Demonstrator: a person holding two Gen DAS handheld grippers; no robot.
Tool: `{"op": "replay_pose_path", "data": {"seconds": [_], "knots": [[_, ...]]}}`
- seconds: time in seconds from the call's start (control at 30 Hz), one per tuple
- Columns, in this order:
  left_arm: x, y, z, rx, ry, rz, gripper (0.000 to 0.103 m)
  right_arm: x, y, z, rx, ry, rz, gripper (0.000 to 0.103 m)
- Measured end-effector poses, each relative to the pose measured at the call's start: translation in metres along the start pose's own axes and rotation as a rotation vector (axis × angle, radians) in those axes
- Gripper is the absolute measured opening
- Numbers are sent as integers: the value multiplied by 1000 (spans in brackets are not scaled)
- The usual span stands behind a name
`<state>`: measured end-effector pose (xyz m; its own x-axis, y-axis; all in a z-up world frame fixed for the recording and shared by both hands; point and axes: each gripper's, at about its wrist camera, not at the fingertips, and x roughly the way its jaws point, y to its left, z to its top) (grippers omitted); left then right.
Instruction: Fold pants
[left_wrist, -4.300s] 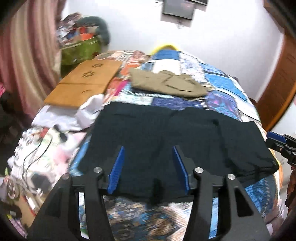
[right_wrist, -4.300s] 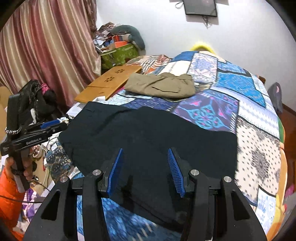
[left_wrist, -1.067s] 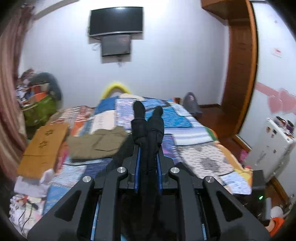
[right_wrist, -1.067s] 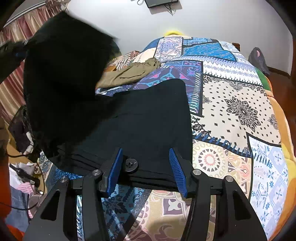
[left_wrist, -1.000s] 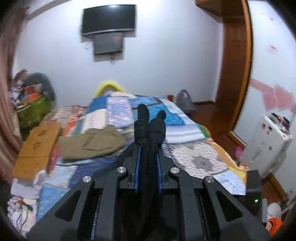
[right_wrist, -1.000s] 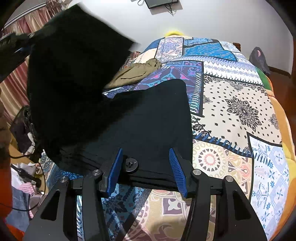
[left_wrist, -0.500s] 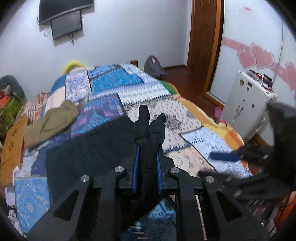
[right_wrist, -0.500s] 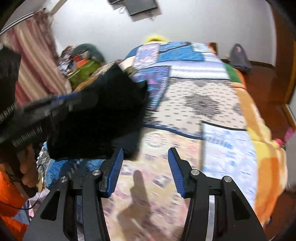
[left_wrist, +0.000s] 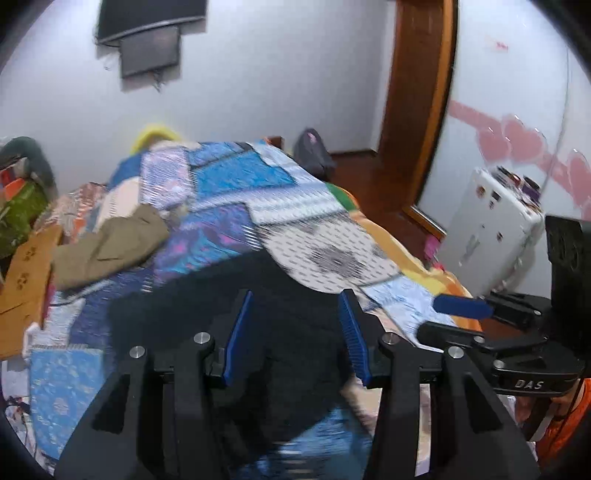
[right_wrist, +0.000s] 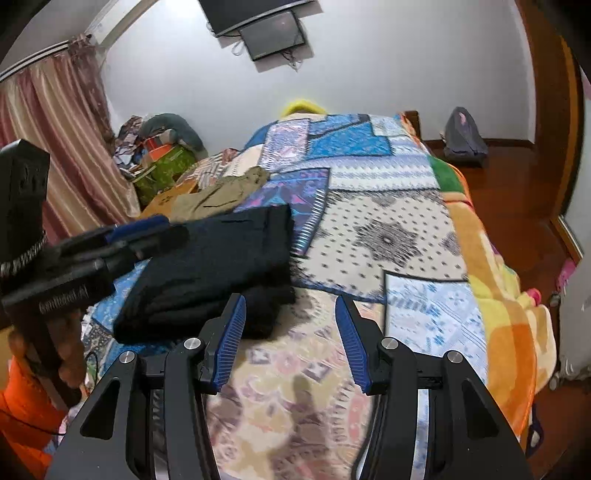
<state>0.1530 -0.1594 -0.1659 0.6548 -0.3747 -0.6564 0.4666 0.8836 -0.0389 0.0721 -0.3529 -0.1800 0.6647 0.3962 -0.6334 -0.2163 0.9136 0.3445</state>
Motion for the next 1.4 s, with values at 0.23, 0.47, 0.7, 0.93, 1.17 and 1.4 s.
{"op": "replay_pose_path", "data": {"seconds": [0.23, 0.47, 0.7, 0.93, 1.17, 1.4], "knots": [[-10, 75, -22, -48, 53, 136, 48, 17, 50, 13, -95, -11, 75, 47], [12, 102, -79, -101, 184, 129, 48, 52, 85, 11, -163, 33, 91, 47], [22, 100, -106, -114, 186, 131, 51, 93, 83, -18, -226, 144, 32, 47], [12, 129, -63, -80, 135, 198, 51, 88, 81, -15, -217, 152, 54, 47], [60, 178, -22, -68, 179, 239, 53, 87, 75, -14, -174, 151, 95, 44], [135, 224, -17, -106, 316, 279, 53, 91, 70, -10, -196, 163, 93, 44]]}}
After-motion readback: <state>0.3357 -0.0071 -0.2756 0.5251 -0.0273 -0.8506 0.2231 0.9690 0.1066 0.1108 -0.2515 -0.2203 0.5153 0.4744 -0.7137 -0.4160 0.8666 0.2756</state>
